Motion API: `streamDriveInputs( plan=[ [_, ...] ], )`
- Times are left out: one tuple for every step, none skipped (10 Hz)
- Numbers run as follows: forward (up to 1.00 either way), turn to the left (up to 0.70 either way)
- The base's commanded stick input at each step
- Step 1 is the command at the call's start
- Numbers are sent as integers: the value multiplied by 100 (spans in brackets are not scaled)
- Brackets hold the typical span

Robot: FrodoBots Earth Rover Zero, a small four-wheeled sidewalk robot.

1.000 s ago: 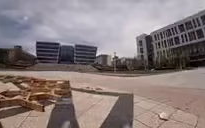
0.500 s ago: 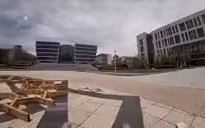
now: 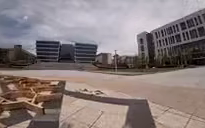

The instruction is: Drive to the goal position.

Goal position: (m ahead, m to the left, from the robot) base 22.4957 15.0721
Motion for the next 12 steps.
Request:
streamDriveInputs(
  plan=[
    [70, 0],
    [70, 0],
    [70, 0],
    [70, 0],
    [70, 0],
    [70, 0],
    [70, 1],
    [70, 2],
    [70, 13],
    [70, 34],
    [70, 35],
    [70, 26]
  ],
)
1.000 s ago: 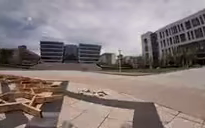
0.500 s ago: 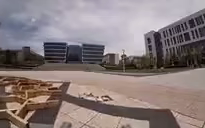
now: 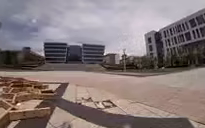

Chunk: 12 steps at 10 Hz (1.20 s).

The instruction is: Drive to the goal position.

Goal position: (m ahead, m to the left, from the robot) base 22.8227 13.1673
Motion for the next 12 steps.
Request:
streamDriveInputs(
  plan=[
    [70, 14],
    [70, 3],
    [70, 3],
    [70, 3],
    [70, 3],
    [70, 3],
    [70, 3],
    [70, 2],
    [70, 0],
    [70, 0],
    [70, 0],
    [70, 0]
  ],
)
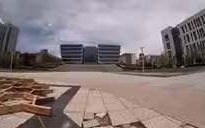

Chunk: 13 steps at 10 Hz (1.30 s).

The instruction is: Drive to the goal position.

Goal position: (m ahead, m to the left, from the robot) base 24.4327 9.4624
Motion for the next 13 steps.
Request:
streamDriveInputs(
  plan=[
    [70, 0],
    [70, 0],
    [70, 1],
    [70, 4],
    [70, 24],
    [70, 34],
    [70, 24],
    [70, 9],
    [70, 3],
    [70, 2],
    [70, 0],
    [70, 0],
    [70, 0]
  ],
)
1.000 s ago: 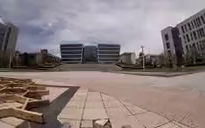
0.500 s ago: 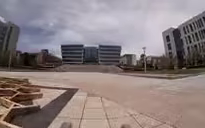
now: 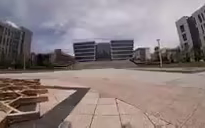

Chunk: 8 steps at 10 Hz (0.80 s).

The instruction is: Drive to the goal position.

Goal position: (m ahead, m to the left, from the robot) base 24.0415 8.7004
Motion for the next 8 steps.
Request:
streamDriveInputs(
  plan=[
    [70, 0],
    [70, 0],
    [70, 0],
    [70, 0],
    [70, 2],
    [70, 5],
    [70, 25],
    [70, 35]
  ],
)
